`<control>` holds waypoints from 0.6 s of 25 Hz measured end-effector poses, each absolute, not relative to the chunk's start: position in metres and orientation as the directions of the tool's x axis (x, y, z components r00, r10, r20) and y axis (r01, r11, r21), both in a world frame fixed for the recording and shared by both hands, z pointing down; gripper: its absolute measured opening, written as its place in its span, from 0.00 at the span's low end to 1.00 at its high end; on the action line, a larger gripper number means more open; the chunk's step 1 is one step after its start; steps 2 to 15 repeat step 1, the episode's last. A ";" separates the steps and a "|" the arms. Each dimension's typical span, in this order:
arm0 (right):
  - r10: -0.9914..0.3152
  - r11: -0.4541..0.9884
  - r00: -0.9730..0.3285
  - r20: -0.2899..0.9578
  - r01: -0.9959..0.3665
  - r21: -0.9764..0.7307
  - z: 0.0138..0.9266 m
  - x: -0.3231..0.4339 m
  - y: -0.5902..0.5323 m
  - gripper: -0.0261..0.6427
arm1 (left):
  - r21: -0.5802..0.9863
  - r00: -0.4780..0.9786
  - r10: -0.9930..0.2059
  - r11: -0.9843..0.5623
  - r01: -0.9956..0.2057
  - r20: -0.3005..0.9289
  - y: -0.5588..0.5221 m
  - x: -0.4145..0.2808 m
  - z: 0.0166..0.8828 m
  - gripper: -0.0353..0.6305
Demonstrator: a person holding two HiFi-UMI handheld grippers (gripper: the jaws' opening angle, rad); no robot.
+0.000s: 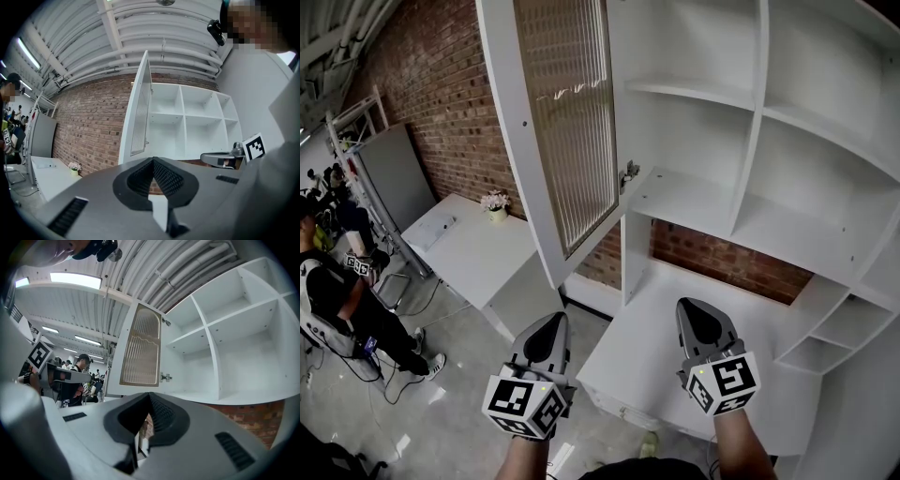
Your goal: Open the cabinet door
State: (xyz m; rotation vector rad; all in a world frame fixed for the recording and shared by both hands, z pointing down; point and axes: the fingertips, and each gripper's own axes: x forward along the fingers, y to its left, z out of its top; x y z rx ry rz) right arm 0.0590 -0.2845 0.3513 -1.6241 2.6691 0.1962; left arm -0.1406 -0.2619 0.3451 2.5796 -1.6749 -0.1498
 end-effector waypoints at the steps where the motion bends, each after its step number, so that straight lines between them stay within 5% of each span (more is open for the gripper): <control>1: -0.884 0.454 -0.462 -0.075 -0.885 0.102 0.351 0.059 -0.284 0.05 | 0.106 0.405 -0.913 -0.407 -0.907 -0.048 -0.262 -0.141 0.345 0.06; 15: -0.884 0.454 -0.462 -0.075 -0.885 0.102 0.351 0.059 -0.284 0.05 | 0.106 0.405 -0.913 -0.407 -0.907 -0.048 -0.262 -0.141 0.345 0.06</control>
